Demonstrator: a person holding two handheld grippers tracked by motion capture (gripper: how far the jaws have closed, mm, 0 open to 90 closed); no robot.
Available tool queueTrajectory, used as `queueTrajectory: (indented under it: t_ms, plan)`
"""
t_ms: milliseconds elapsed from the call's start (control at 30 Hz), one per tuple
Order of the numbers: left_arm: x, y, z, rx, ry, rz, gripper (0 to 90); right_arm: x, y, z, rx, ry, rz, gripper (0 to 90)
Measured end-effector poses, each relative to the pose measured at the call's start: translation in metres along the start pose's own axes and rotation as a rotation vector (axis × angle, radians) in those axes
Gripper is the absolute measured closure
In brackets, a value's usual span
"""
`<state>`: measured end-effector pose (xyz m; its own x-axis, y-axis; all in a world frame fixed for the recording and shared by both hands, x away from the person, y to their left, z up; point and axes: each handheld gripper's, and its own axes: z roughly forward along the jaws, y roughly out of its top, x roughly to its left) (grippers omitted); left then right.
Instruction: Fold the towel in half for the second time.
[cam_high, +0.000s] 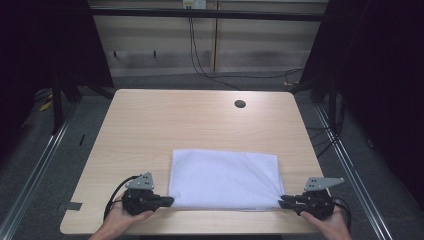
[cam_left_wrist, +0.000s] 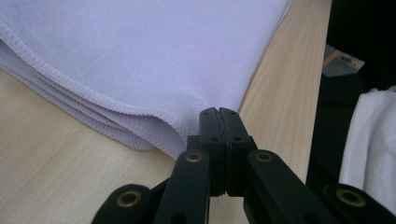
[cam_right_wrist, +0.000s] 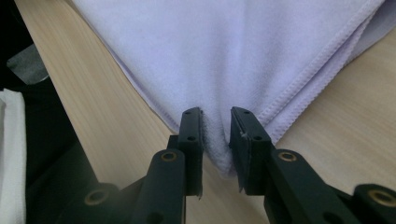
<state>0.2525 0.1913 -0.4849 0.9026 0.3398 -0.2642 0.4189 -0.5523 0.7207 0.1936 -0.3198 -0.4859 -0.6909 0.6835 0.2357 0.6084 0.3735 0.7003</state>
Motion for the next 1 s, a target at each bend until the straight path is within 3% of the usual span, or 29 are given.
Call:
queueTrajectory:
  t_ms: [167,200,333,400,467,500,567,633,767,833,933,1000]
  plan:
    - [0.001,-0.006,0.011,0.091,0.007,-0.004,90.0,0.001,-0.008,0.006,0.049,-0.048,0.008,71.5]
    - [0.001,-0.005,0.011,0.087,0.011,-0.008,90.0,0.002,-0.008,0.006,0.054,-0.053,0.014,71.4]
    - [0.004,-0.004,0.001,0.002,-0.011,-0.050,88.4,0.001,-0.006,0.005,0.025,-0.045,0.032,60.1]
    - [0.006,-0.002,-0.007,-0.062,-0.026,-0.077,84.7,-0.001,-0.002,-0.001,-0.052,-0.040,0.054,58.3]
    - [0.010,0.002,-0.015,-0.116,-0.006,-0.087,78.4,-0.004,0.005,-0.009,-0.130,-0.048,0.081,55.2]
    - [0.012,0.005,-0.019,-0.148,0.002,-0.101,76.2,-0.006,0.009,-0.011,-0.143,-0.064,0.080,53.6]
    - [0.020,0.011,-0.027,-0.203,0.036,-0.112,71.1,-0.010,0.017,-0.012,-0.175,-0.095,0.091,51.1]
    - [0.029,0.017,-0.035,-0.230,0.097,-0.116,65.4,-0.013,0.028,-0.012,-0.196,-0.127,0.081,48.7]
    - [0.051,0.023,-0.048,-0.295,0.175,-0.172,53.5,-0.024,0.050,-0.017,-0.299,-0.203,0.081,44.0]
    - [0.060,0.018,-0.052,-0.319,0.230,-0.195,48.5,-0.034,0.055,-0.019,-0.363,-0.223,0.116,42.8]
    - [0.071,0.006,-0.054,-0.311,0.275,-0.235,42.4,-0.041,0.048,-0.016,-0.404,-0.291,0.133,38.6]
    - [0.074,-0.002,-0.051,-0.282,0.305,-0.252,39.0,-0.042,0.039,-0.012,-0.371,-0.300,0.148,36.8]
